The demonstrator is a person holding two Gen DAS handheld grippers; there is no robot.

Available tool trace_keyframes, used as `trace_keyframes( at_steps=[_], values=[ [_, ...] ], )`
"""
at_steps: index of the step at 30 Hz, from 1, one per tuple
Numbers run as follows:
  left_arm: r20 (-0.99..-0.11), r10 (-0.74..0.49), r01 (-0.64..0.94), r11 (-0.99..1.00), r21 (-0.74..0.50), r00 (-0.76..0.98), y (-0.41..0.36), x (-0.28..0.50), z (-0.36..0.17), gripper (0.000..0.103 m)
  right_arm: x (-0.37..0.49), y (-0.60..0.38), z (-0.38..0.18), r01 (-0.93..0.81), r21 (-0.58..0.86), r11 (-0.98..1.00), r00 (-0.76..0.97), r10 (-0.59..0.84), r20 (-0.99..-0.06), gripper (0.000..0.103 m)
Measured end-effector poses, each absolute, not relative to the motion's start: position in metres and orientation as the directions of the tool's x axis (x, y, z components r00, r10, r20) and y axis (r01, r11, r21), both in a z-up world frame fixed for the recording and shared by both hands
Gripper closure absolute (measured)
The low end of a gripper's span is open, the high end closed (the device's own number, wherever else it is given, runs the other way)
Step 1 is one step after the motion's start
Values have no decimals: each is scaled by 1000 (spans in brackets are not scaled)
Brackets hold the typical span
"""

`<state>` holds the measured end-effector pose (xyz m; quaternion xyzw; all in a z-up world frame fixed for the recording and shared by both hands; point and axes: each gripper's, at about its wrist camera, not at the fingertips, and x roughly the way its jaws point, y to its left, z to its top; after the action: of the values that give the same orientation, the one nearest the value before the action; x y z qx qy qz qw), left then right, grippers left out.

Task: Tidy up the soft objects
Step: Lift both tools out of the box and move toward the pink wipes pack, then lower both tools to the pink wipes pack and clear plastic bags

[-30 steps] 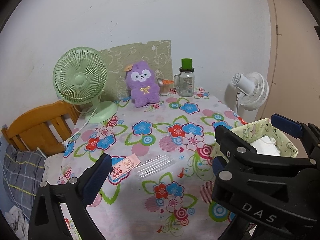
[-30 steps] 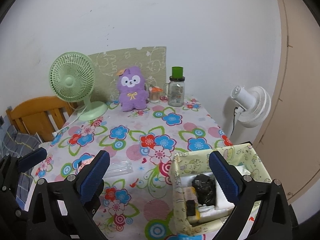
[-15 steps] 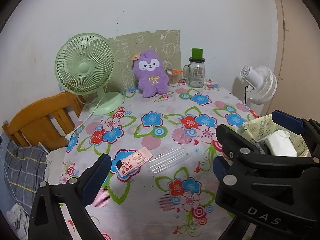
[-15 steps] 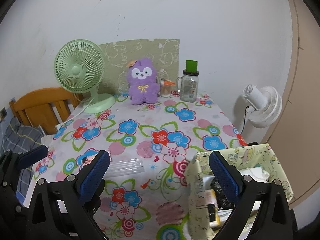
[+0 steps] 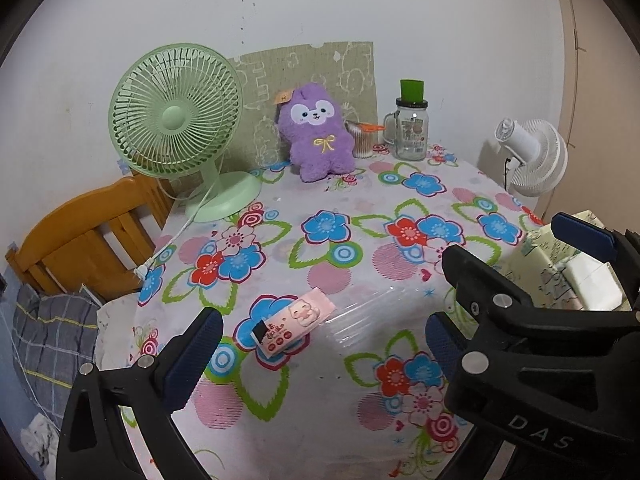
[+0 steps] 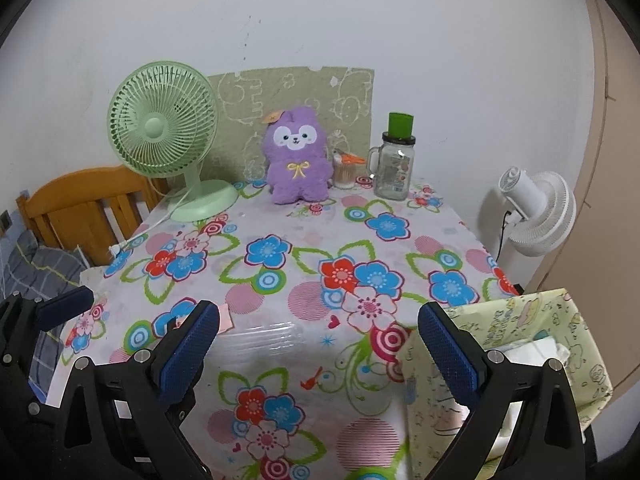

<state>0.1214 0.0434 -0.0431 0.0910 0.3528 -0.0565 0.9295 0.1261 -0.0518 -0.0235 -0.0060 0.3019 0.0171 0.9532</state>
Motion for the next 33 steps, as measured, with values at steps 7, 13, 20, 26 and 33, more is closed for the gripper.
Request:
trace_keyframes(
  at_steps=[7, 13, 20, 26, 33],
  values=[
    [-685, -33, 191, 969, 156, 728, 51, 135, -57, 1, 140, -42, -39, -39, -1, 999, 798, 30, -601, 2],
    [-701, -40, 209, 965, 158, 712, 57, 145, -69, 1, 151, -35, -51, -36, -3, 999, 783, 26, -622, 2],
    [-731, -44, 244, 955, 170, 681, 64, 159, -86, 2, 165, -25, -69, -38, 2, 999, 761, 30, -648, 2],
    [-754, -45, 267, 947, 176, 655, 72, 171, -100, 2, 177, -17, -84, -52, 7, 999, 739, 43, -672, 2],
    [-781, -27, 271, 945, 184, 624, 82, 183, -116, 3, 193, -6, -101, -86, 16, 996, 706, 72, -704, 2]
  ],
)
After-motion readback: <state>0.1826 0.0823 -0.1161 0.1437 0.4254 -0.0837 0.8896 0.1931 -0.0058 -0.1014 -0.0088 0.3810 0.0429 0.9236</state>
